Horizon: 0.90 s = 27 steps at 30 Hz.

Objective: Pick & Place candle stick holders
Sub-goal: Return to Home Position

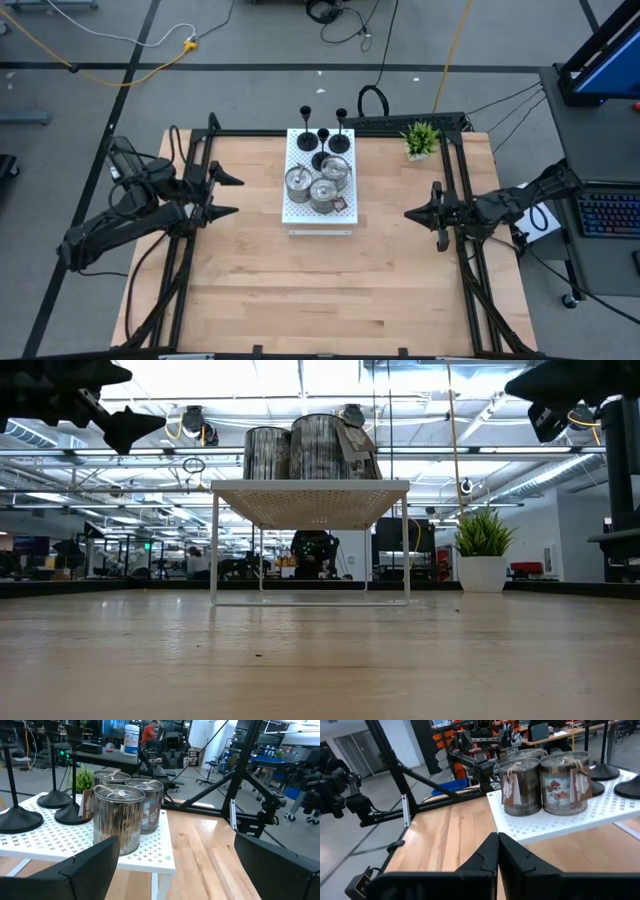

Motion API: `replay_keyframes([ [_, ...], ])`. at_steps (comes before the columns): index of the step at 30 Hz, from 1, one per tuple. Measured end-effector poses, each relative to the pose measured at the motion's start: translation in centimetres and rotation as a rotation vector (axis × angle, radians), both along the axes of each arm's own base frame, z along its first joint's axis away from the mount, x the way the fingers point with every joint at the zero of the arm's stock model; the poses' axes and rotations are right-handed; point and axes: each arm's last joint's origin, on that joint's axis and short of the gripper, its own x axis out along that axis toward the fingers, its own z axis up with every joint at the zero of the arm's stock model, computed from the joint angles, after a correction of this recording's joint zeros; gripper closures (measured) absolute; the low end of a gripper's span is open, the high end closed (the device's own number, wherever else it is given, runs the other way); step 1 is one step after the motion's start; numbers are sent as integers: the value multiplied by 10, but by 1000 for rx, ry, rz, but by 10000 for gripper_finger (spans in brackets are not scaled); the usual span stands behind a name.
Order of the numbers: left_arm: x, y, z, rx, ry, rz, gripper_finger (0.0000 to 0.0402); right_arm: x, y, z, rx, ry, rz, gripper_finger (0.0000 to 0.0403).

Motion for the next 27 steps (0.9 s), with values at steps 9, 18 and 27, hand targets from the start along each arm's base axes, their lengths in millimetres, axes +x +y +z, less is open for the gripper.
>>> replay_keyframes([
  [9, 0, 0, 0, 13, -4, -3, 2, 3, 1, -20, 114, 25, -19, 403],
  [18, 15, 5, 3, -7, -9, -18, 2, 8, 1, -22, 57, -170, -21, 403],
  [27, 31, 16, 2, 29, -14, -83, 2, 7, -13, -25, 40, -163, -101, 403],
])
